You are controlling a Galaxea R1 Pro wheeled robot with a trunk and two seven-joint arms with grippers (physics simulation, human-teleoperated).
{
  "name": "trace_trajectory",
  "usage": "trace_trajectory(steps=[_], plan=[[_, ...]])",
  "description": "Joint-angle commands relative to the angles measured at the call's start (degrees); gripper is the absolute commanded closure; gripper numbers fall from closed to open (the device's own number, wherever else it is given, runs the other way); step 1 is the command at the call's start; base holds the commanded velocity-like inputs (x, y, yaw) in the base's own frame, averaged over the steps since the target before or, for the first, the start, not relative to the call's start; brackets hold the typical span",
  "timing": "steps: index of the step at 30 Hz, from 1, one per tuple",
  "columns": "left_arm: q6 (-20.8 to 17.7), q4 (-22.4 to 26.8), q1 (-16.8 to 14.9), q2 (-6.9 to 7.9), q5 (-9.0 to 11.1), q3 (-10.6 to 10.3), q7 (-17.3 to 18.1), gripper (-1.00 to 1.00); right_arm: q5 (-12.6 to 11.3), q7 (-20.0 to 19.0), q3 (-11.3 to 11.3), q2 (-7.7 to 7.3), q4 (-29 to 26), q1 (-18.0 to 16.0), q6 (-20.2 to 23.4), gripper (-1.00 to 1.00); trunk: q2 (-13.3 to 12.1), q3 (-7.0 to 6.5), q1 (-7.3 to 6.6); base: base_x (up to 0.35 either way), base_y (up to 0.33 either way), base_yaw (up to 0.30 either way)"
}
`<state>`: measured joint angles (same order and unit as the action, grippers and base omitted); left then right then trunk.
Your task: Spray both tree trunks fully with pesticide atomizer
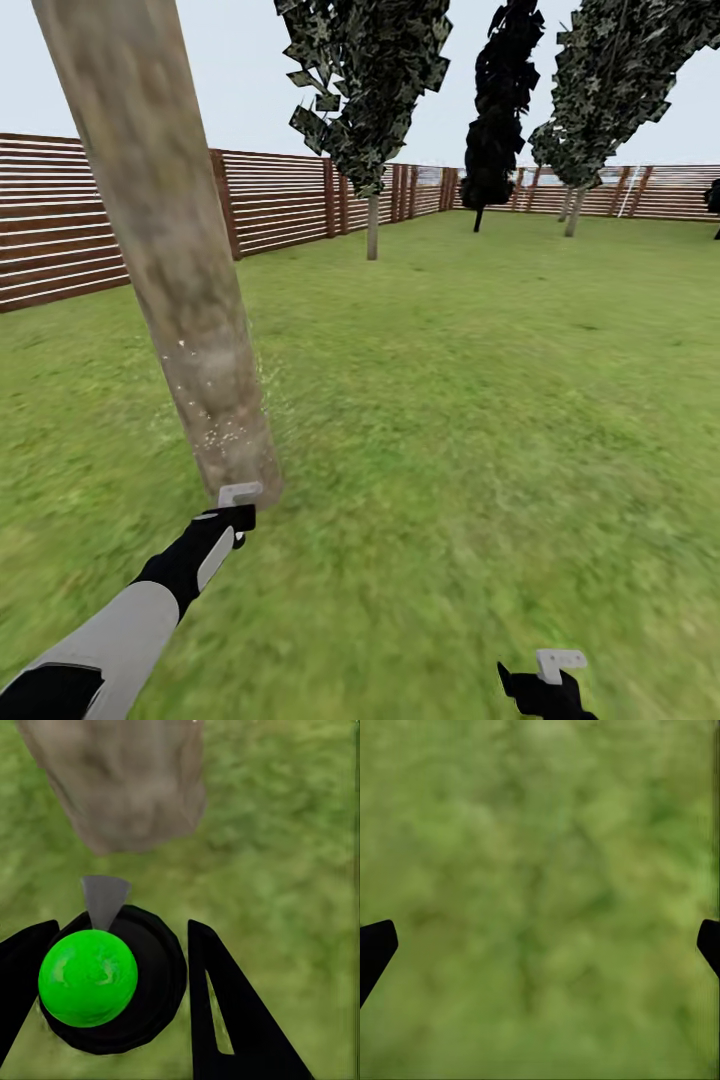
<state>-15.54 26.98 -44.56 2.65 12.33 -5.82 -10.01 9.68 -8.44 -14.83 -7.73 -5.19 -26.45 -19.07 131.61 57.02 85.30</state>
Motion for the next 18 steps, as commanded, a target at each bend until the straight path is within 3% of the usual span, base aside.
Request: trace_trajectory(steps=[1,10,18], plan=[[-0.01,0.01,0.0,0.03,-0.02,0.01,-0.01,1.0,0.01,0.0,-0.01,0.0,0.0,0.0,0.0,-1.0,0.0,0.0,0.0,0.238,-0.195,0.094],[0.16,0.01,0.0,-0.19,-0.02,-0.07,-0.1,1.0,0.01,0.0,0.0,0.0,0.0,0.0,0.0,-1.0,0.0,0.0,0.0,0.22,-0.204,0.262],[0.16,-0.07,0.0,-0.28,-0.02,-0.07,-0.1,1.0,-0.01,0.0,-0.02,0.0,0.0,0.0,0.0,-1.0,0.0,0.0,0.0,0.103,-0.252,0.276]])
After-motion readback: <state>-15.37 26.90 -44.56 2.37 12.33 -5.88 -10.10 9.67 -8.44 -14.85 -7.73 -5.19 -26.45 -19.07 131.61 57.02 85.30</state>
